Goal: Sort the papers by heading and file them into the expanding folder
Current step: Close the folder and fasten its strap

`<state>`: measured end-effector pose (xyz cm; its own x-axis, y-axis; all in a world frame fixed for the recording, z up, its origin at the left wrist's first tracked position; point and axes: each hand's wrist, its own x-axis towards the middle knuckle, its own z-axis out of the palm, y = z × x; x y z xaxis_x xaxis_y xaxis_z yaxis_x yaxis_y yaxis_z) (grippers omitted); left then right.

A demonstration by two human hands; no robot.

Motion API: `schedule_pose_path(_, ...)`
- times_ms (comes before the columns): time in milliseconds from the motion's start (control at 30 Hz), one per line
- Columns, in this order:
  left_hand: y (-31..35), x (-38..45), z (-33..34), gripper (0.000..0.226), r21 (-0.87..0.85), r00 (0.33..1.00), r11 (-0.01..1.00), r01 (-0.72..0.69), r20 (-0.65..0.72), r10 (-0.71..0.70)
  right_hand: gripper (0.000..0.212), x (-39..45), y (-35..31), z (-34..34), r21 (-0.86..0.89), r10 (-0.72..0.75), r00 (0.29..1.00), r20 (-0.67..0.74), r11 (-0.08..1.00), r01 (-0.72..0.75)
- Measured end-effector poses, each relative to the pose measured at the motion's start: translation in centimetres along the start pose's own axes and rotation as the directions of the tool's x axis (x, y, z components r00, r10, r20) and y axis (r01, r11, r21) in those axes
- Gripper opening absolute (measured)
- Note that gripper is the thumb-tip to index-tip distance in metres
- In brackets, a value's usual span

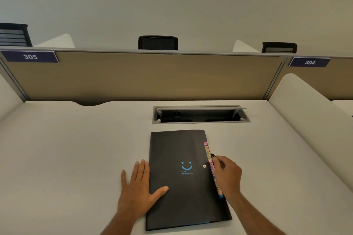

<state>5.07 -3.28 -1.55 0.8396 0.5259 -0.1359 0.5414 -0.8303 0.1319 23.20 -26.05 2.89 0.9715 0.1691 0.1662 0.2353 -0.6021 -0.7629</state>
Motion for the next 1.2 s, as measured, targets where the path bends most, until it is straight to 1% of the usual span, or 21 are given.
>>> schedule_pose_path(133,0.1,0.0,-0.1,0.119,0.002,1.000,1.000,0.001,0.002,-0.001,0.019,-0.6,0.5,0.4,-0.071,-0.097,0.993,0.069,0.992,0.102)
schedule_pose_path(233,0.0,-0.1,-0.2,0.119,-0.002,1.000,1.000,-0.002,0.005,0.002,0.026,-0.6,0.9,0.6,-0.199,-0.157,0.969,0.192,0.960,0.195)
schedule_pose_path(333,0.1,-0.1,-0.2,0.119,0.000,1.000,1.000,-0.002,0.004,0.002,0.033,-0.3,1.1,0.9,-0.306,-0.165,0.937,0.308,0.915,0.262)
schedule_pose_path(400,0.1,-0.2,-0.2,0.120,-0.003,1.000,1.000,-0.002,0.001,0.002,0.037,-0.4,1.2,1.4,-0.373,-0.160,0.921,0.355,0.879,0.297)
schedule_pose_path(467,0.1,-0.2,-0.3,0.120,-0.005,1.000,1.000,-0.002,0.001,0.002,0.039,-0.4,1.2,1.7,-0.428,-0.151,0.919,0.363,0.850,0.309)
schedule_pose_path(633,0.2,-0.3,-0.5,0.120,-0.003,1.000,1.000,-0.005,0.006,0.005,0.040,-0.2,1.1,2.1,-0.487,-0.137,0.915,0.379,0.811,0.323)
schedule_pose_path(800,0.1,-0.2,-0.4,0.119,-0.001,1.000,1.000,-0.002,0.007,0.002,0.041,-0.3,1.2,2.2,-0.520,-0.176,0.900,0.399,0.764,0.381)
schedule_pose_path(967,0.0,0.0,-0.1,0.120,-0.007,1.000,1.000,0.000,0.006,0.000,0.041,-0.4,1.3,2.2,-0.524,-0.200,0.885,0.421,0.742,0.418)
schedule_pose_path(1067,0.0,0.0,0.1,0.119,0.003,1.000,1.000,0.001,-0.001,-0.001,0.034,-0.9,1.2,1.9,-0.523,-0.262,0.879,0.399,0.722,0.453)
schedule_pose_path(1200,0.0,0.0,0.1,0.120,-0.002,1.000,1.000,0.000,-0.010,0.000,0.048,-1.6,0.6,1.5,-0.550,-0.352,0.852,0.386,0.654,0.519)
